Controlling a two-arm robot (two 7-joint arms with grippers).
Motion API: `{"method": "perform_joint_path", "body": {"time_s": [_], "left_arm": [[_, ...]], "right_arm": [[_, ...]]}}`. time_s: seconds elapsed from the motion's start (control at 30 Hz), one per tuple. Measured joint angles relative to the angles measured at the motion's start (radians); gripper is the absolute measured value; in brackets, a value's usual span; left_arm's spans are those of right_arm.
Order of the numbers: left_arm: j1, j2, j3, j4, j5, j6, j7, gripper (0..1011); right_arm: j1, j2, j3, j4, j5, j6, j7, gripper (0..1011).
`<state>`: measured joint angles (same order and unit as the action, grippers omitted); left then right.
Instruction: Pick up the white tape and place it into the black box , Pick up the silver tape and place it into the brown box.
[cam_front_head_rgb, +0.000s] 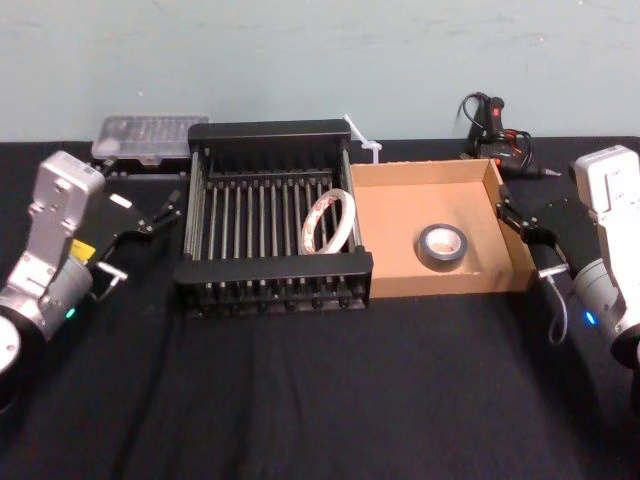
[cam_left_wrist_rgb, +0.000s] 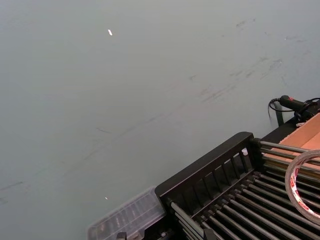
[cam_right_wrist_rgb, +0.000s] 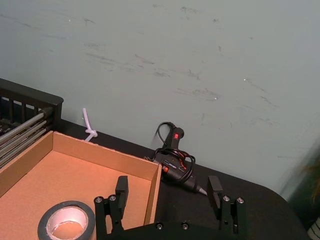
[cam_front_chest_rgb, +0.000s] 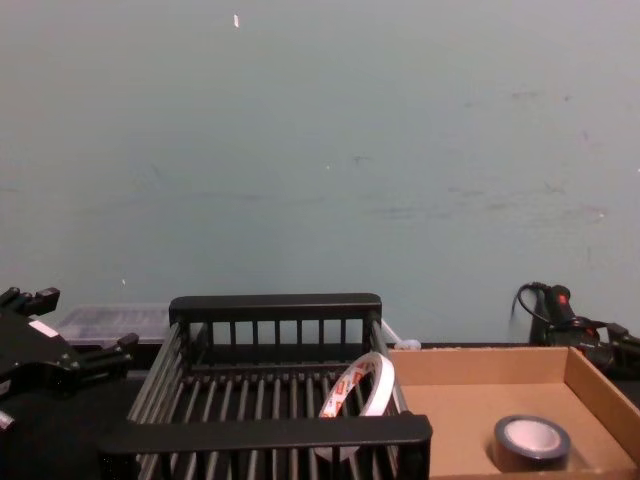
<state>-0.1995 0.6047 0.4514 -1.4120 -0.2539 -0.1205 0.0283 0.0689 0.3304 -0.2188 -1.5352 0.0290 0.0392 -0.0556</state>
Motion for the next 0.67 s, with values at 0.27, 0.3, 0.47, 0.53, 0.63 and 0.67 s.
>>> {"method": "perform_joint_path", "body": {"time_s": [0.27, 0.3, 0.47, 0.53, 0.63, 0.67], "left_arm": [[0.000, 0.000, 0.000, 0.000, 0.000, 0.000, 0.000, 1001], [0.000, 0.000, 0.000, 0.000, 0.000, 0.000, 0.000, 1001], [0.000, 0.000, 0.000, 0.000, 0.000, 0.000, 0.000, 1001], [0.000, 0.000, 0.000, 0.000, 0.000, 0.000, 0.000, 1001], [0.000, 0.000, 0.000, 0.000, 0.000, 0.000, 0.000, 1001], [0.000, 0.000, 0.000, 0.000, 0.000, 0.000, 0.000, 1001]], "right_arm": [[0.000, 0.000, 0.000, 0.000, 0.000, 0.000, 0.000, 1002], [0.000, 0.000, 0.000, 0.000, 0.000, 0.000, 0.000, 1002], [0.000, 0.000, 0.000, 0.000, 0.000, 0.000, 0.000, 1002], [0.000, 0.000, 0.000, 0.000, 0.000, 0.000, 0.000, 1002], [0.000, 0.000, 0.000, 0.000, 0.000, 0.000, 0.000, 1002], [0.000, 0.000, 0.000, 0.000, 0.000, 0.000, 0.000, 1002]]}}
